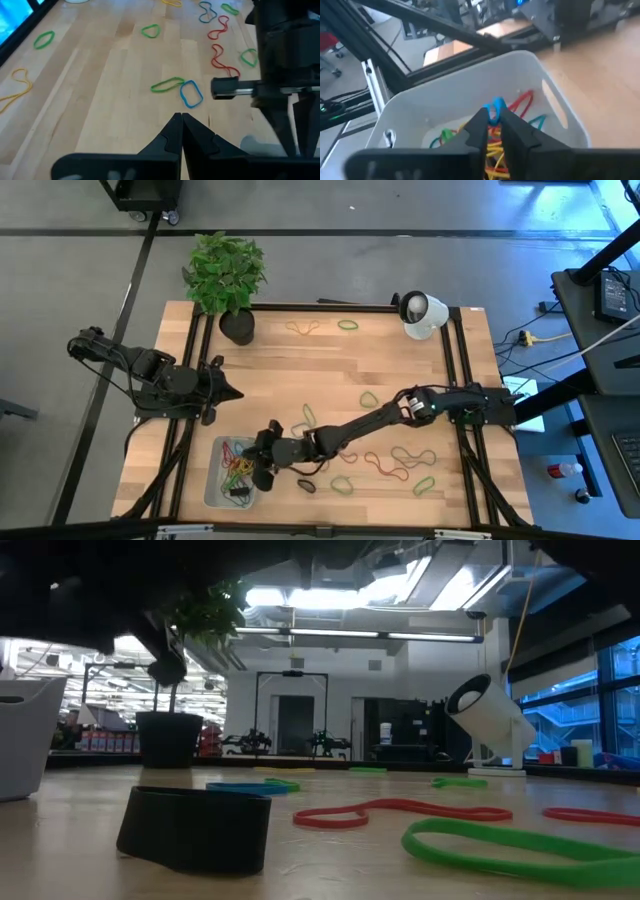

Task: Pick and place rubber bands into bin
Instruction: Put the blue rubber band into the bin, then put the yellow rubber band into the bin

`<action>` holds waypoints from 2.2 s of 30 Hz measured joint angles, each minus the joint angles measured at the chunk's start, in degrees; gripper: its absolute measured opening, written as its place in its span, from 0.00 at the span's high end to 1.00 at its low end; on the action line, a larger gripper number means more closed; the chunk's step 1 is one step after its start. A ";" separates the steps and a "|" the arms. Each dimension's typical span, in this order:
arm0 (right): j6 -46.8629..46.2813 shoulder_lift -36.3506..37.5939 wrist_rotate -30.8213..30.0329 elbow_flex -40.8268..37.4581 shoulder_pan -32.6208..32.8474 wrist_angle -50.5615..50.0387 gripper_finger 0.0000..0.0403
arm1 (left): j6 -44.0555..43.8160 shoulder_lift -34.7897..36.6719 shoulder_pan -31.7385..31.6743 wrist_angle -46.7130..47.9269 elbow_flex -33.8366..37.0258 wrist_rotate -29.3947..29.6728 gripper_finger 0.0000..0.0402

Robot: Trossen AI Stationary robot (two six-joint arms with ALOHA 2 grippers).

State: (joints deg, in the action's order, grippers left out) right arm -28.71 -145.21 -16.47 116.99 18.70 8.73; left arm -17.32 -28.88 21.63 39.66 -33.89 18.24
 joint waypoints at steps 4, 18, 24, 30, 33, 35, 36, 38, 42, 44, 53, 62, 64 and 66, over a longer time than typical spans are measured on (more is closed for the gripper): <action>-0.99 0.11 1.32 0.00 -0.56 -1.91 0.75 | 0.09 0.00 0.01 0.01 -0.01 -0.14 1.00; 1.98 7.86 1.97 14.22 -1.35 -43.60 0.77 | 0.09 -2.18 0.02 -1.17 0.00 1.55 0.98; 1.80 11.75 0.70 14.06 1.57 -67.61 0.97 | 0.09 -10.82 -0.02 -3.95 0.02 2.30 0.89; -3.98 21.33 -0.32 -3.74 5.17 -67.77 0.99 | 1.51 -23.69 -2.96 -9.51 -2.13 4.11 0.73; -6.19 29.99 -0.34 -18.50 6.03 -57.96 0.99 | 0.77 -31.32 -7.27 -9.59 -6.43 3.42 0.66; -8.15 36.09 -0.15 -29.07 6.41 -49.60 0.98 | -1.82 -36.69 -10.49 -9.40 -9.82 2.56 0.61; -8.93 39.19 0.07 -34.42 6.62 -45.23 0.98 | -3.14 -39.25 -12.07 -9.44 -11.77 1.91 0.60; -10.26 44.92 0.17 -44.31 7.04 -38.31 0.99 | -4.44 -44.33 -15.12 -9.63 -15.96 -0.46 0.56; -13.28 55.46 1.34 -60.41 8.02 -27.51 0.99 | -3.59 -53.57 -19.82 -9.83 -24.29 -8.05 0.51; -14.60 59.40 1.84 -67.10 8.26 -23.20 0.98 | -3.52 -57.79 -21.68 -9.52 -28.49 -9.30 0.50; -14.60 70.32 4.32 -83.74 8.24 -10.52 0.99 | 1.47 -74.34 -28.75 -9.86 -46.55 -10.89 0.50; -14.77 71.54 4.07 -85.99 7.65 -8.67 0.98 | 6.64 -85.88 -37.06 -9.51 -56.63 1.73 0.50; -16.20 71.60 3.98 -85.95 7.65 -7.98 0.98 | 5.44 -87.22 -38.84 -8.67 -57.10 1.59 0.50; -17.87 71.76 4.09 -85.96 7.38 -8.02 0.98 | 3.51 -88.79 -40.89 -9.32 -57.72 1.53 0.50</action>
State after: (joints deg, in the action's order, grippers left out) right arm -46.58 -73.45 -12.38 31.03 26.08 0.71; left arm -13.81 -117.67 -19.26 30.34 -91.61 19.77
